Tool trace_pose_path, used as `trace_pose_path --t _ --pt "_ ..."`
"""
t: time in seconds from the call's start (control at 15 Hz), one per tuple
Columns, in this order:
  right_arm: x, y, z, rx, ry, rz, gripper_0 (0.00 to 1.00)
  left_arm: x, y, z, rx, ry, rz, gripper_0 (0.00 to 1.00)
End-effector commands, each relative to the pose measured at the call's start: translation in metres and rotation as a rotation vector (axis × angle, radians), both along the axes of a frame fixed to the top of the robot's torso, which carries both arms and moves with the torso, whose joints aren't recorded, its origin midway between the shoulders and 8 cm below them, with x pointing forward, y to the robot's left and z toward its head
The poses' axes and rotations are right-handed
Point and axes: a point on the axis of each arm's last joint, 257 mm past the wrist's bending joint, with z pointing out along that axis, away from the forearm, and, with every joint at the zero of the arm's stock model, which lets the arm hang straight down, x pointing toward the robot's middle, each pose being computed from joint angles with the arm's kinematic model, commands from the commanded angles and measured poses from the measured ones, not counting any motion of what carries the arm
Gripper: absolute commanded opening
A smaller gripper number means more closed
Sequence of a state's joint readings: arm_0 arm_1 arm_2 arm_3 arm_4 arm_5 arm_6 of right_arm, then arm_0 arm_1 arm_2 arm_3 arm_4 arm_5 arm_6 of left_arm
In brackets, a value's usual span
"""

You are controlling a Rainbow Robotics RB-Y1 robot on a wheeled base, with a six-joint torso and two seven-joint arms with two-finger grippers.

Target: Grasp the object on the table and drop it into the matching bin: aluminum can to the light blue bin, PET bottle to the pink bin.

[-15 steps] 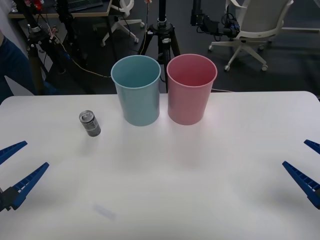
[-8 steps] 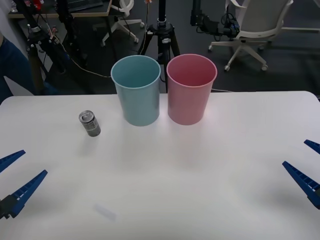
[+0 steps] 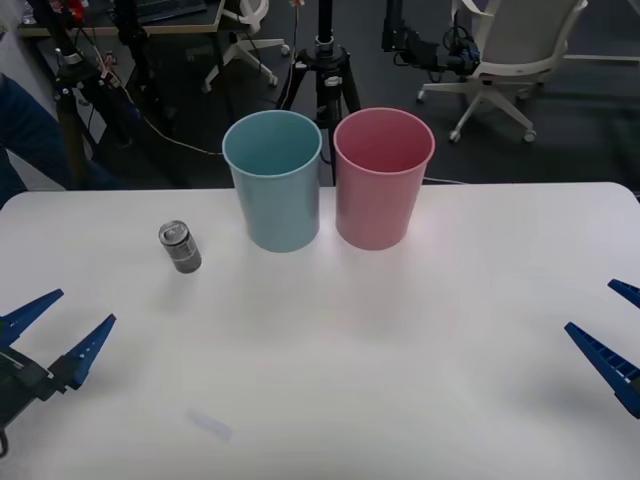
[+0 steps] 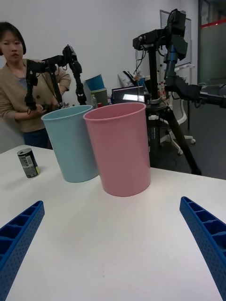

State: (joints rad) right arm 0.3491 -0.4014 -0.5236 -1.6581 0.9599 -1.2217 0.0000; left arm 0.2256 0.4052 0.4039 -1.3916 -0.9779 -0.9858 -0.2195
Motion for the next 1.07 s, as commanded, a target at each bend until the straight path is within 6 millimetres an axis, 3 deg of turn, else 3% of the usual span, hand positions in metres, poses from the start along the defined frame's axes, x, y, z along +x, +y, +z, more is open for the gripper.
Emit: trace_pose_path --t 0.07,0.4,0.67,1.07 --pt "0.0 0.0 0.0 0.0 0.0 0.0 1.0 0.025 -0.001 -0.014 0.064 -0.009 0.003 1.0" --pt "0.0 0.0 0.0 0.0 0.0 0.0 1.0 0.064 -0.024 -0.039 0.042 0.041 -0.008 1.0" --pt "0.0 0.0 0.0 0.0 0.0 0.0 1.0 0.105 -0.045 -0.041 0.034 0.054 0.035 1.0" --pt "0.0 0.0 0.0 0.0 0.0 0.0 1.0 0.138 -0.062 -0.046 0.009 0.093 0.12 1.0"
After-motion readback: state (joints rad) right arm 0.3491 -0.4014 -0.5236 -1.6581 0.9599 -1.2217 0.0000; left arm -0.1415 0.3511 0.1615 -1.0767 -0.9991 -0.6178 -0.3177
